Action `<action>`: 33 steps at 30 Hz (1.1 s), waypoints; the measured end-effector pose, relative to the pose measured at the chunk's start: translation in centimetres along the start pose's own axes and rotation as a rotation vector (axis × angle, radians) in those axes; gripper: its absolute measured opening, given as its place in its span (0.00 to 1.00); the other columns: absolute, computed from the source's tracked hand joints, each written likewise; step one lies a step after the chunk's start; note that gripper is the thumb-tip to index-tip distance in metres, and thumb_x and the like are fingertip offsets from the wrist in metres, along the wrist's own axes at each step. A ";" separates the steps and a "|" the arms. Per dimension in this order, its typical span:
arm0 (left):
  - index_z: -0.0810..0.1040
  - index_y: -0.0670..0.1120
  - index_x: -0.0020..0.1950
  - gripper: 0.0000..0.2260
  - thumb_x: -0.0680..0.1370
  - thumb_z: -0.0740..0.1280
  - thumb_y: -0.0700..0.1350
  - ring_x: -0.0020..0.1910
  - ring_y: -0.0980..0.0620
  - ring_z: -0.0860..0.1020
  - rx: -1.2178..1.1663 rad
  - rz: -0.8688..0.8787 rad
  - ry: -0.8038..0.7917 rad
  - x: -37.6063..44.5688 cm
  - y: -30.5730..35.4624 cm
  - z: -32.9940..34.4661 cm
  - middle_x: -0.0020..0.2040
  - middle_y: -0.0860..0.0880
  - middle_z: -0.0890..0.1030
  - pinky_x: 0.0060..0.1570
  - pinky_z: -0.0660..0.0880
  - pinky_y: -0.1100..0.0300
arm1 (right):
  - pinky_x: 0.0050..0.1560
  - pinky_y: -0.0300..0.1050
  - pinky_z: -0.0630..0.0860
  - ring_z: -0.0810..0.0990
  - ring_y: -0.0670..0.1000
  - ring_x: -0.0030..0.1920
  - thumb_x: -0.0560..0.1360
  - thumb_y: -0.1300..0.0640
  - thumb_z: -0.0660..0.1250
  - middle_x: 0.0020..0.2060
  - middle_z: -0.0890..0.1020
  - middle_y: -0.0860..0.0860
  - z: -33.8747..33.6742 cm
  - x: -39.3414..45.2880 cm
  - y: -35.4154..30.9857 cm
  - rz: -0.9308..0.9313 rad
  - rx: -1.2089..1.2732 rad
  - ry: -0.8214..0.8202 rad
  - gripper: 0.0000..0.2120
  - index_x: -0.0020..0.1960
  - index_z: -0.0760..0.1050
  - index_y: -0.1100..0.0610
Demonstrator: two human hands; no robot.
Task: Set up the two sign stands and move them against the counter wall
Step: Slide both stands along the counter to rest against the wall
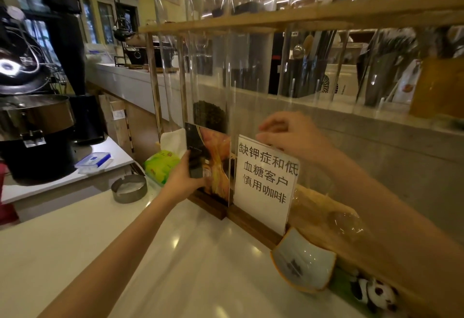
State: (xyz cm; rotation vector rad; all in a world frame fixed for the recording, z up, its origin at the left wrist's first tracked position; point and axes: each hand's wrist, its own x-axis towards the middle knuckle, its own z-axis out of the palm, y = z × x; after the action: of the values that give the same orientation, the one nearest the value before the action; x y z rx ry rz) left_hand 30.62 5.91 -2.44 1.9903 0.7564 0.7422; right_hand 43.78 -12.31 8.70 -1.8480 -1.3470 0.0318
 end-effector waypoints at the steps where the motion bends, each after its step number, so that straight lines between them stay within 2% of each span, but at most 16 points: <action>1: 0.60 0.46 0.71 0.35 0.68 0.73 0.42 0.67 0.43 0.69 0.019 -0.018 -0.013 -0.2 -0.4 0.1 0.68 0.44 0.71 0.66 0.69 0.47 | 0.42 0.33 0.71 0.76 0.44 0.45 0.71 0.55 0.68 0.48 0.79 0.49 0.3 1.0 -0.5 -0.021 -0.055 -0.056 0.14 0.55 0.75 0.57; 3: 0.65 0.46 0.68 0.30 0.68 0.72 0.43 0.63 0.44 0.73 0.121 -0.058 -0.027 -0.7 -1.3 0.5 0.64 0.44 0.74 0.62 0.72 0.49 | 0.37 0.30 0.68 0.75 0.44 0.45 0.72 0.55 0.67 0.47 0.78 0.49 1.1 2.9 -1.3 -0.045 -0.148 -0.145 0.14 0.56 0.74 0.57; 5: 0.72 0.44 0.62 0.22 0.69 0.71 0.44 0.56 0.45 0.77 0.260 -0.082 -0.042 -1.3 -2.4 1.0 0.57 0.44 0.79 0.55 0.75 0.54 | 0.40 0.32 0.69 0.75 0.46 0.46 0.72 0.53 0.67 0.50 0.80 0.51 2.3 4.6 -1.5 -0.077 -0.226 -0.218 0.15 0.56 0.75 0.57; 7: 0.77 0.43 0.55 0.14 0.71 0.69 0.44 0.52 0.46 0.78 0.366 -0.087 -0.051 -2.0 -3.0 1.8 0.53 0.44 0.81 0.46 0.72 0.60 | 0.44 0.36 0.72 0.77 0.47 0.47 0.72 0.53 0.67 0.52 0.80 0.53 3.4 5.8 -1.5 -0.091 -0.264 -0.263 0.15 0.55 0.76 0.57; 8: 0.78 0.43 0.54 0.12 0.71 0.68 0.44 0.52 0.47 0.78 0.398 -0.087 -0.046 -2.4 -3.2 2.1 0.53 0.45 0.81 0.45 0.70 0.61 | 0.44 0.37 0.73 0.77 0.47 0.46 0.72 0.53 0.67 0.51 0.81 0.54 3.8 6.3 -1.5 -0.092 -0.273 -0.273 0.14 0.55 0.76 0.58; 13: 0.77 0.47 0.52 0.08 0.73 0.65 0.44 0.49 0.51 0.76 0.414 -0.046 0.018 -3.2 -4.3 3.3 0.54 0.45 0.80 0.44 0.68 0.64 | 0.39 0.35 0.73 0.77 0.47 0.40 0.71 0.57 0.67 0.45 0.82 0.56 5.5 7.7 -1.9 -0.125 -0.327 -0.303 0.11 0.50 0.79 0.62; 17: 0.78 0.47 0.52 0.08 0.73 0.65 0.43 0.50 0.49 0.77 0.408 -0.026 0.051 -2.9 -4.8 3.5 0.53 0.45 0.80 0.44 0.69 0.64 | 0.40 0.35 0.75 0.79 0.48 0.41 0.71 0.58 0.68 0.44 0.83 0.56 5.9 7.9 -1.8 -0.133 -0.317 -0.258 0.10 0.48 0.80 0.63; 21: 0.78 0.46 0.53 0.10 0.73 0.66 0.42 0.51 0.49 0.77 0.391 -0.043 0.079 -2.7 -5.0 3.7 0.54 0.44 0.79 0.49 0.73 0.61 | 0.40 0.35 0.74 0.79 0.48 0.41 0.70 0.58 0.68 0.44 0.83 0.56 5.9 7.8 -1.6 -0.165 -0.308 -0.225 0.10 0.47 0.81 0.63; 25: 0.79 0.45 0.53 0.10 0.72 0.67 0.43 0.51 0.48 0.77 0.419 -0.045 0.085 -2.5 -5.3 3.8 0.54 0.44 0.79 0.50 0.75 0.58 | 0.41 0.39 0.76 0.80 0.52 0.42 0.70 0.58 0.68 0.42 0.83 0.58 6.0 7.9 -1.3 -0.166 -0.302 -0.214 0.10 0.46 0.81 0.64; 29: 0.79 0.45 0.53 0.10 0.72 0.67 0.43 0.52 0.47 0.76 0.407 -0.050 0.084 -2.3 -5.3 3.9 0.54 0.43 0.79 0.53 0.75 0.57 | 0.39 0.35 0.74 0.79 0.50 0.40 0.70 0.58 0.69 0.43 0.83 0.57 6.1 8.0 -1.1 -0.146 -0.289 -0.198 0.09 0.46 0.81 0.64; 33: 0.78 0.45 0.55 0.11 0.73 0.67 0.43 0.54 0.47 0.76 0.403 -0.061 0.072 -1.9 -5.0 4.2 0.56 0.43 0.77 0.55 0.74 0.58 | 0.39 0.37 0.74 0.79 0.49 0.40 0.70 0.59 0.69 0.43 0.83 0.57 6.2 8.1 -0.9 -0.132 -0.279 -0.181 0.09 0.46 0.81 0.64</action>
State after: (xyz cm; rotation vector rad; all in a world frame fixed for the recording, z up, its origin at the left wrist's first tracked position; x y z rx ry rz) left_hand 31.36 4.58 -9.09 2.2941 1.0726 0.6665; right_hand 43.65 -2.04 8.68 -2.0193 -1.6667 -0.0615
